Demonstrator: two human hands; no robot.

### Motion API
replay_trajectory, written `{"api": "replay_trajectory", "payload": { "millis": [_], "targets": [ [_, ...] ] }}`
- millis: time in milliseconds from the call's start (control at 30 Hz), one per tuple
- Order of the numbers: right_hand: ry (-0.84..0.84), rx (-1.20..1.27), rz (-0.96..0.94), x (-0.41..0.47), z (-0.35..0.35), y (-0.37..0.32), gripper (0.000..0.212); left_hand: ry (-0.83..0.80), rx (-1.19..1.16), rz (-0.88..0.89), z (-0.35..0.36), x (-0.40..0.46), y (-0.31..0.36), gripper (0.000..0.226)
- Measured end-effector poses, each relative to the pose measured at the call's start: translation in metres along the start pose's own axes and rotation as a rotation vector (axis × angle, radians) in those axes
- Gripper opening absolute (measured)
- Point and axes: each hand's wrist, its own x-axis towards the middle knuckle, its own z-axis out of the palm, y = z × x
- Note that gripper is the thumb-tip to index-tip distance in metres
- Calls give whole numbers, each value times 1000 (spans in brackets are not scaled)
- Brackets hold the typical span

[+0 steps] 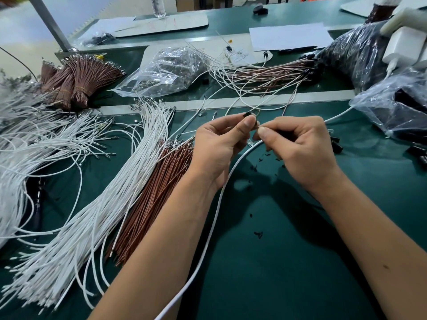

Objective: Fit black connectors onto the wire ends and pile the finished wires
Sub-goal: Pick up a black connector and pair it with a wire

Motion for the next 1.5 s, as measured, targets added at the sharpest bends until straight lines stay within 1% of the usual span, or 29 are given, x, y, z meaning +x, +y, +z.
{"api": "replay_trajectory", "payload": {
  "millis": [100,167,200,267,367,400,467,500,567,767,867,1033,1133,1233,1500],
  "targets": [
    [-50,-45,71,3,-2,1,17,50,-103,-24,6,-1,-5,6],
    [-111,-59,117,3,-1,1,20,55,-162,-23,8,-1,-5,4],
    [-109,-57,117,3,-1,0,21,54,-171,-23,10,-1,-5,5],
    [-50,-51,86,4,0,0,22,56,-134,-22,9,-1,-4,10],
    [7,-48,64,4,2,1,18,61,-119,-41,10,-2,-5,6],
    [11,-49,60,3,3,1,16,76,-134,-47,12,-2,-5,6],
    [21,-45,43,2,5,1,14,113,-175,-47,16,-3,-7,14],
    [32,-40,34,1,7,1,13,127,-199,-45,19,-5,-9,14],
    [64,-22,27,0,9,1,10,147,-243,-37,24,-6,-12,7],
    [109,1,32,-1,9,5,8,158,-324,-36,32,-10,-19,5],
    [105,0,55,0,9,6,7,165,-273,7,29,-8,-17,7],
    [123,67,66,0,9,3,5,130,-213,83,25,-6,-14,11],
    [149,102,67,0,9,1,8,126,-182,116,22,-6,-11,13],
    [139,89,46,0,7,0,4,114,-170,129,20,-6,-9,14],
    [139,10,-8,1,3,0,4,87,-156,140,21,-7,-8,15]
  ]
}}
